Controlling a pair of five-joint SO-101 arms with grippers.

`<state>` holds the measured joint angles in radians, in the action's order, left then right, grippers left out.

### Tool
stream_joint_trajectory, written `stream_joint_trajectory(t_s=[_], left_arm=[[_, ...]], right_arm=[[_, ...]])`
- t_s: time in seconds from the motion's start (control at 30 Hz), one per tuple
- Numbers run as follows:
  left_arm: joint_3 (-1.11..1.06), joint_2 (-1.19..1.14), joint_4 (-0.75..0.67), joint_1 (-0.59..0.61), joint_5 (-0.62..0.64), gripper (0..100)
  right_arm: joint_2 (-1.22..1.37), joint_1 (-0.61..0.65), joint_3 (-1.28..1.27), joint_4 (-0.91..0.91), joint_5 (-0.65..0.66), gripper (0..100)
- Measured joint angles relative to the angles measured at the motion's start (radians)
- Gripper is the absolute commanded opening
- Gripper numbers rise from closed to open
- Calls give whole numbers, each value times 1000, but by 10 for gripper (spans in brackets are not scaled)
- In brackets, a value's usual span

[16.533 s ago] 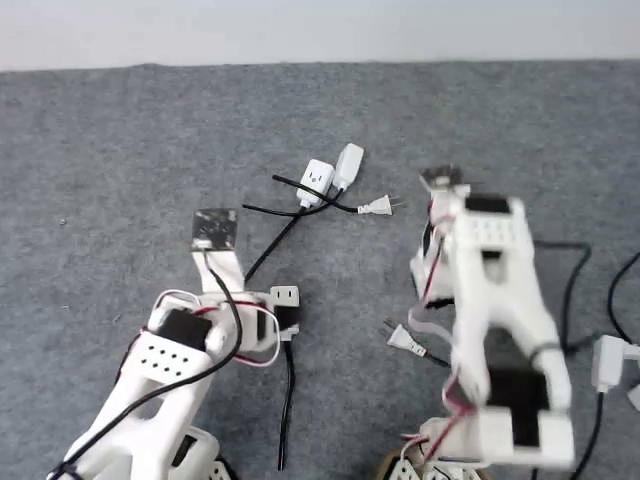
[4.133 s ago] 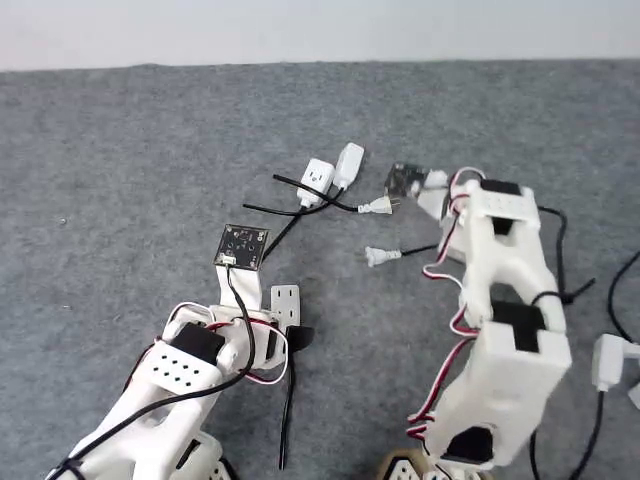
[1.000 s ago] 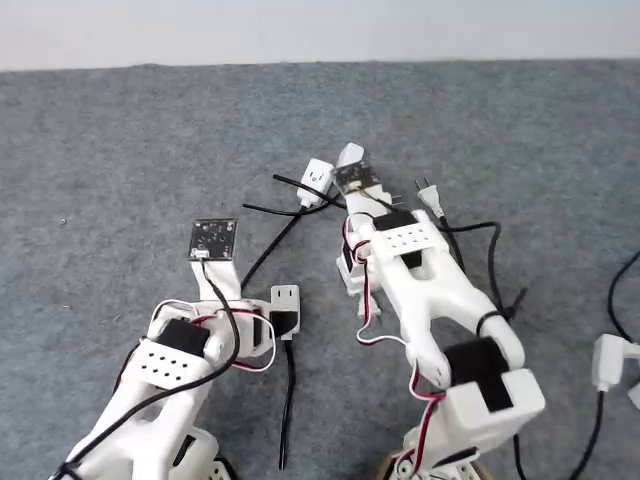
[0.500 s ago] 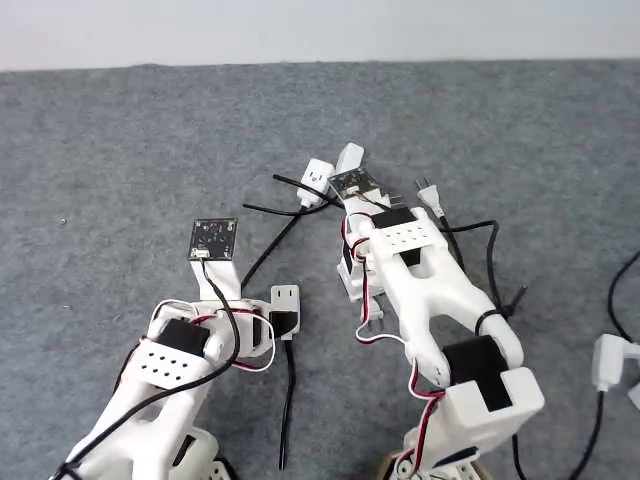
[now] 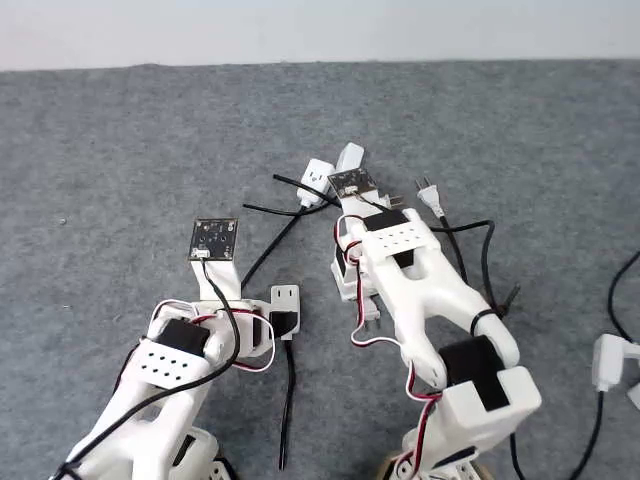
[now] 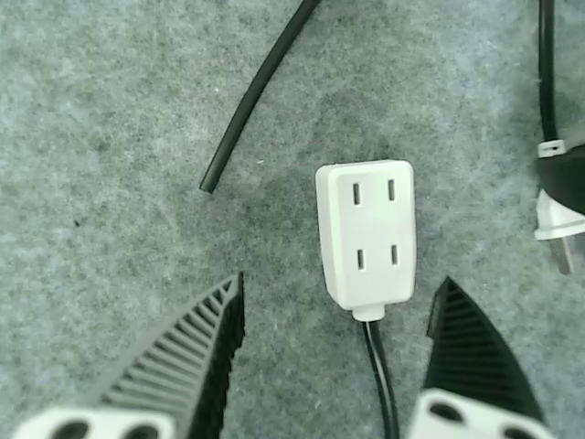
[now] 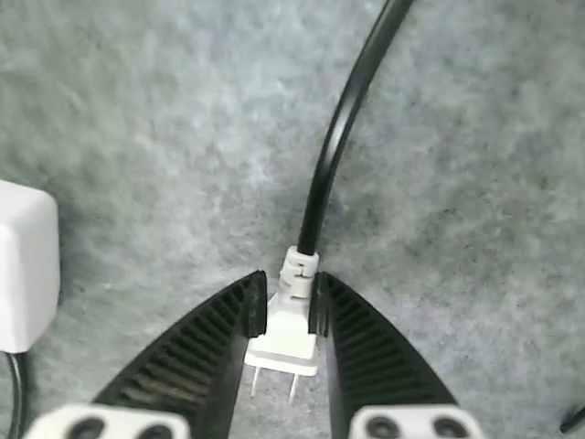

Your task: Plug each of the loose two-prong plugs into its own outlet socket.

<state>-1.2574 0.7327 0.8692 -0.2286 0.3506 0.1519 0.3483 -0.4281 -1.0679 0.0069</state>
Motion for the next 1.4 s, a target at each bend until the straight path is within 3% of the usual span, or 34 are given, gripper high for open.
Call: stream_joint_trajectory(t_s=[0.17,0.3,0.63,0.9,1.23,1.4], left_arm=[[0,0,0,0,0,307],[0,0,0,0,0,307],[0,0,0,6,2,267],[0,0,-51,52,43,19],[0,-12,-72,68,-3,16],[103,-206,-72,114,-25,15]], right_arm=[[68,-2,31,3,26,74],[71,-3,37,0,35,4],[52,-26,37,-17,40,8],[-265,3,17,-132,66,8],[-651,196,-97,-137,160,8],[-799,232,-97,-137,167,8]])
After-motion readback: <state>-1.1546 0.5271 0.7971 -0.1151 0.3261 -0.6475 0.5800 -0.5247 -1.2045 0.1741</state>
